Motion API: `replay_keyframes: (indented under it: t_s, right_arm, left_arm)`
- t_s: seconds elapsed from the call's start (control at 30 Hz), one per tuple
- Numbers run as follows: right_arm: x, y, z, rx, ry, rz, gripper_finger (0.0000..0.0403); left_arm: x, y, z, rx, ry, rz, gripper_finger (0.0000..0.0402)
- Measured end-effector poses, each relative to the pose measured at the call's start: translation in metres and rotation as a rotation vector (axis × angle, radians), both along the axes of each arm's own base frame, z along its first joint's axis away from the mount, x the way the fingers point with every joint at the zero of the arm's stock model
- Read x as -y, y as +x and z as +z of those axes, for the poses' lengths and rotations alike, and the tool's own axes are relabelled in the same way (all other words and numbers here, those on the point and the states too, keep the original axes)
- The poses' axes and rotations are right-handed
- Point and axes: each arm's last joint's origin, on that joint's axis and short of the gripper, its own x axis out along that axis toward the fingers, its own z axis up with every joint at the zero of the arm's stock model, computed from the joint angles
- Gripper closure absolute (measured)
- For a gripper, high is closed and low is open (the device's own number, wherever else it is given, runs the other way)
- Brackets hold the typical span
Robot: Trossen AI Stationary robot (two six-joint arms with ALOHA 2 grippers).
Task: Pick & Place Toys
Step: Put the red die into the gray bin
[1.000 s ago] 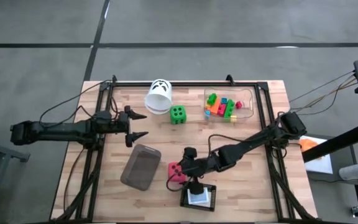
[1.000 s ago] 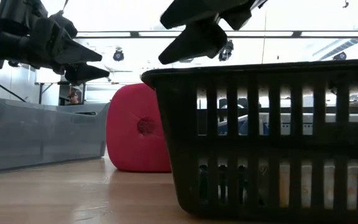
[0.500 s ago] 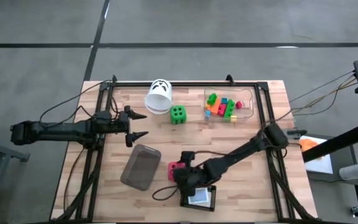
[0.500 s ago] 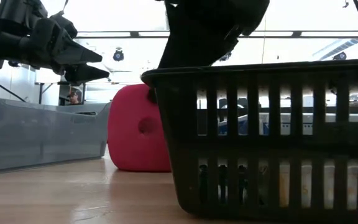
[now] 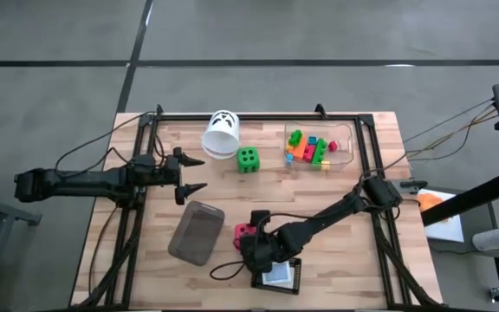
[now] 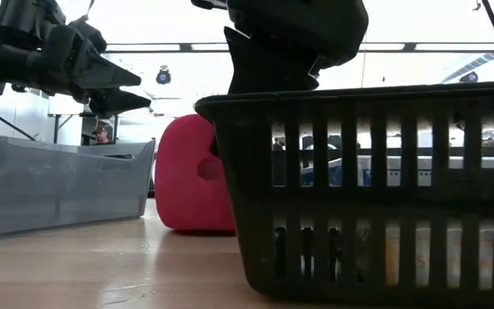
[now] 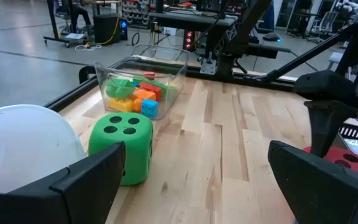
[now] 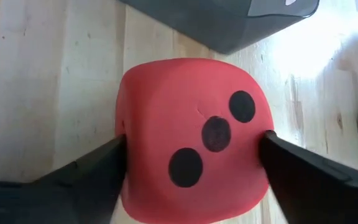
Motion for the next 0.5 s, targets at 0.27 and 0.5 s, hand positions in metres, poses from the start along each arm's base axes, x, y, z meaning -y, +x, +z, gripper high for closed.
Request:
replay_keyframes:
  t_s: [0.27,0.5]
  right_arm:
    - [-0.0001,-0.0008,0.0014,-0.003,-0.003,0.003,0.0278]
    - [0.0010,-0.0030,0.0027,-0.021,-0.019,0.011,0.0318]
  left_arm:
    - [0.0000,0.0000,0.0000,0.000,0.000,0.000,0.0006]
    - [0.0000,0.0000,0.0000,0.000,0.000,0.000,0.0006]
